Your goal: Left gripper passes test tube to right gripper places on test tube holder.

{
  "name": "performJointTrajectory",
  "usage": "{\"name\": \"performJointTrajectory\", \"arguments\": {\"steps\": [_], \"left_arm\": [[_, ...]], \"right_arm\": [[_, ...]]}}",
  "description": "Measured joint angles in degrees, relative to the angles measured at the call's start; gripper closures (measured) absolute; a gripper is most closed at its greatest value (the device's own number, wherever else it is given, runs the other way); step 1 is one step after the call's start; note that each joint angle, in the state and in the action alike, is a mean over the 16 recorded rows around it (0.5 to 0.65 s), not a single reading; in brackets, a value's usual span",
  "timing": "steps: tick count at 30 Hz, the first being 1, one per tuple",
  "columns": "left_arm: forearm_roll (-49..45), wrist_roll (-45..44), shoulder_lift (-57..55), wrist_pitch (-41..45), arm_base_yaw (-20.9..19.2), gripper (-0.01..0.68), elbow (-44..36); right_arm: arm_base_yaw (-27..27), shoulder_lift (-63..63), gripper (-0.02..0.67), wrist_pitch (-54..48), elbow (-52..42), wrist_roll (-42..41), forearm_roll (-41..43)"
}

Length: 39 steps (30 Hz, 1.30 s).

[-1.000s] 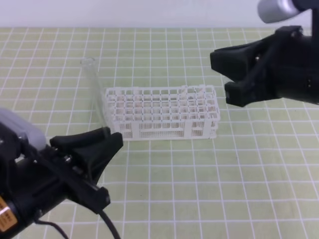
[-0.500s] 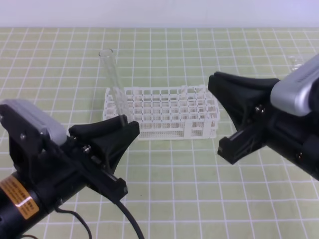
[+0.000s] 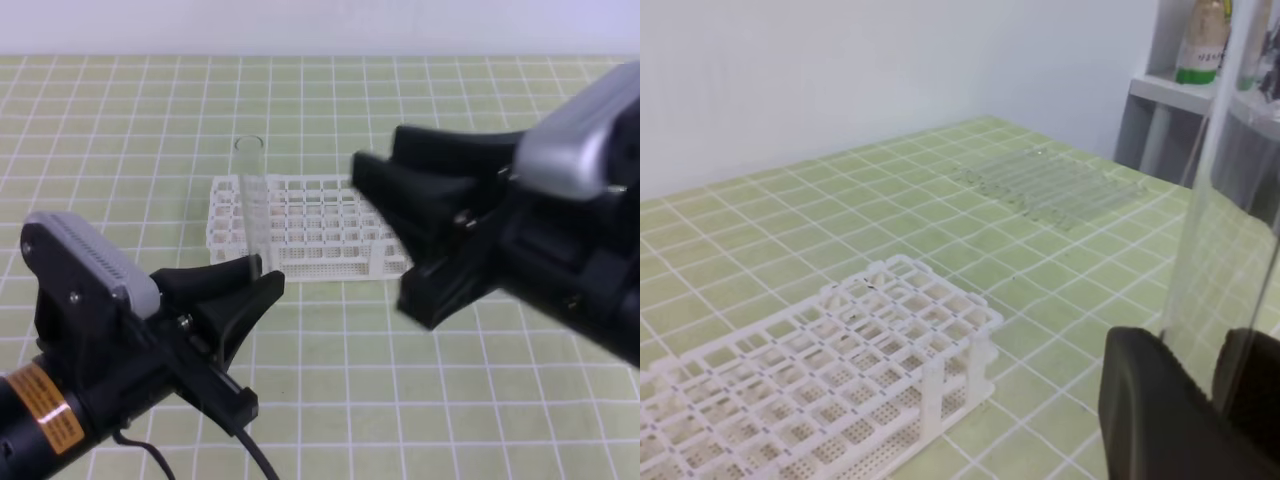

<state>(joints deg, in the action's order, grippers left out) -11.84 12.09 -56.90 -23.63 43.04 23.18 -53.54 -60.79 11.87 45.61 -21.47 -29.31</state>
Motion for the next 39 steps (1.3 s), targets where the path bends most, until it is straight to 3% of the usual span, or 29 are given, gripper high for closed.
{"name": "performJointTrajectory", "arguments": {"steps": [8,16,29,39], "left_arm": [[-1.42,0.21,0.0,0.58,0.04,0.606,0.02],[-1.42,0.08,0.0,0.49,0.02,0.618,0.01],[-1.41,-0.06,0.0,0.42,0.0,0.65,-0.01],[-1.42,0.07,0.0,0.41,0.02,0.637,0.01]], "right_arm": [[-3.07,-4.1,0.232,-1.06,3.08,0.0,0.94],[-4.22,-8.08,0.129,1.29,5.48,0.04,1.43],[-4.26,-14.57,0.115,3.57,9.81,0.73,1.41],[-4.26,-16.88,0.149,4.43,10.85,2.08,1.32]]}}
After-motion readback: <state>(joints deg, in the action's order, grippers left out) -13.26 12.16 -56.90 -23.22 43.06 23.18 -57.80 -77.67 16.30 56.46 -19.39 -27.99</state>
